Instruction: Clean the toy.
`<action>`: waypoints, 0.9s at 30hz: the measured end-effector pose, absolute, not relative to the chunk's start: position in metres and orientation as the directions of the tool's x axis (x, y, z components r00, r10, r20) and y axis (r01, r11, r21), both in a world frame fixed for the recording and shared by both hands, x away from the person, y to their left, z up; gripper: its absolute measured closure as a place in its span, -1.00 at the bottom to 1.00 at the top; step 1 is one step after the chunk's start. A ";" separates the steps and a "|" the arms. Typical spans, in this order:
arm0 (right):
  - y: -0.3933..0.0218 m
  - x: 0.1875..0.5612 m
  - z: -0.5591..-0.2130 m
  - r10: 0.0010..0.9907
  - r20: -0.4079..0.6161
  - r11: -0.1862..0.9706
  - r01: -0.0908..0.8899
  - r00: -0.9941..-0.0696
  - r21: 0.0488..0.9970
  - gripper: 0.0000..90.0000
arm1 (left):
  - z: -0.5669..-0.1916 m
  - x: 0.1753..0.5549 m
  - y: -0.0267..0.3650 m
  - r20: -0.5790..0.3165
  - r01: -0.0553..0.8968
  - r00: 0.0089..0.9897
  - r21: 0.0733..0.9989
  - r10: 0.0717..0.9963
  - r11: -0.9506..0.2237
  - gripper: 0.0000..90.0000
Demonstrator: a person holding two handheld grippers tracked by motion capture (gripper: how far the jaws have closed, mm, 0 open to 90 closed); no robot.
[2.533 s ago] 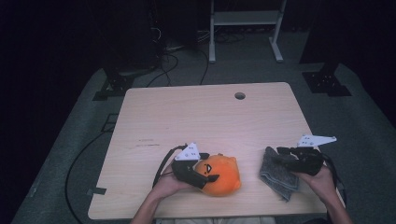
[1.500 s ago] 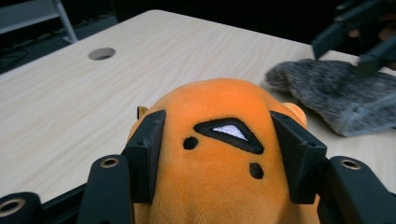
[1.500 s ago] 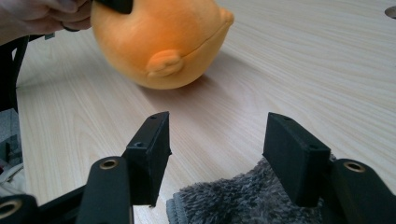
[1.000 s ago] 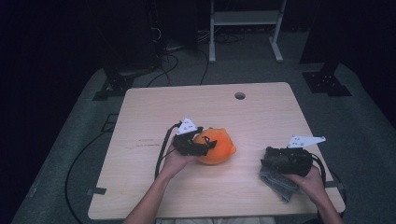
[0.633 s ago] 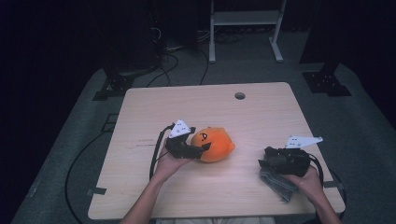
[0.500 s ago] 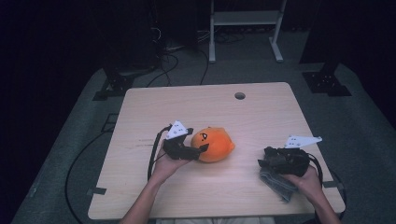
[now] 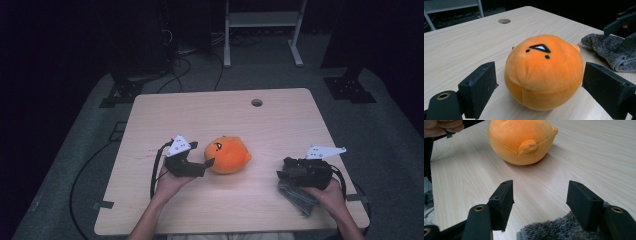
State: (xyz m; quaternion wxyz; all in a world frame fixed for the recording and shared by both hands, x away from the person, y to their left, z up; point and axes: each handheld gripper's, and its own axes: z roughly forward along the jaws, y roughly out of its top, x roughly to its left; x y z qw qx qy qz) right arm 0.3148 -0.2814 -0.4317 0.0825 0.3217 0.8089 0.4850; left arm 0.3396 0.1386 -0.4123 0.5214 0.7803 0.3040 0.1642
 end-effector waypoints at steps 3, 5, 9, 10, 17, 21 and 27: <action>-0.283 0.314 -0.431 0.604 0.176 0.320 0.439 -0.777 0.839 -0.18 | -0.414 0.338 0.143 -0.062 0.307 0.756 0.913 0.651 -0.270 -0.74; -0.284 0.314 -0.431 0.606 0.176 0.316 0.438 -0.776 0.841 -0.18 | -0.415 0.337 0.146 -0.065 0.314 0.752 0.910 0.656 -0.270 -0.75; -0.286 0.314 -0.431 0.610 0.177 0.311 0.439 -0.772 0.843 -0.18 | -0.417 0.334 0.153 -0.070 0.317 0.744 0.913 0.665 -0.258 -0.76; -0.286 0.313 -0.431 0.613 0.177 0.310 0.441 -0.770 0.843 -0.18 | -0.418 0.333 0.155 -0.066 0.317 0.740 0.912 0.669 -0.261 -0.75; -0.287 0.314 -0.431 0.615 0.177 0.307 0.440 -0.768 0.844 -0.18 | -0.420 0.329 0.164 -0.071 0.324 0.727 0.912 0.683 -0.251 -0.76; -0.286 0.314 -0.431 0.616 0.177 0.306 0.440 -0.768 0.844 -0.18 | -0.422 0.326 0.169 -0.070 0.327 0.719 0.912 0.692 -0.247 -0.76; -0.286 0.314 -0.432 0.618 0.179 0.308 0.445 -0.766 0.841 -0.17 | -0.424 0.322 0.174 -0.067 0.333 0.710 0.909 0.701 -0.250 -0.76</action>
